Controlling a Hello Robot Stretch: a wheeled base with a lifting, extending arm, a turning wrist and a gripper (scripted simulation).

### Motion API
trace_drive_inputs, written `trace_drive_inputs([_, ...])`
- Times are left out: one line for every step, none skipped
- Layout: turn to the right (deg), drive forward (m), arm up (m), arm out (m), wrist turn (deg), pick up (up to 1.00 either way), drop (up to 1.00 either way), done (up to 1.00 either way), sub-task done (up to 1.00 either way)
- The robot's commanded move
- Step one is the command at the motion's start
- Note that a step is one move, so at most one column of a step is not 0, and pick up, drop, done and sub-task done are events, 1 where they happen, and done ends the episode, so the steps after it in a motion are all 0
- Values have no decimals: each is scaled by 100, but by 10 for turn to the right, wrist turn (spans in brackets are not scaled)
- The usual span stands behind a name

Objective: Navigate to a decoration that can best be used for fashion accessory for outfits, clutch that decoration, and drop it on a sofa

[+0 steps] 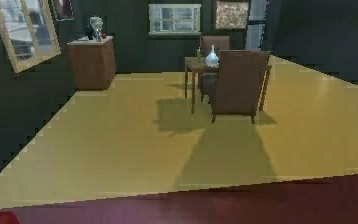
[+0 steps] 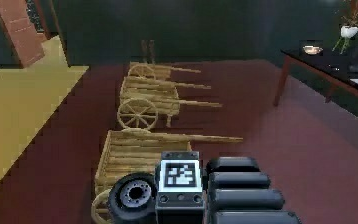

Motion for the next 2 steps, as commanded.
trace_drive_inputs([-450, 0, 0, 0, 0, 0, 0, 0, 0])
trace_drive_inputs([-450, 0, 0, 0, 0, 0, 0, 0, 0])
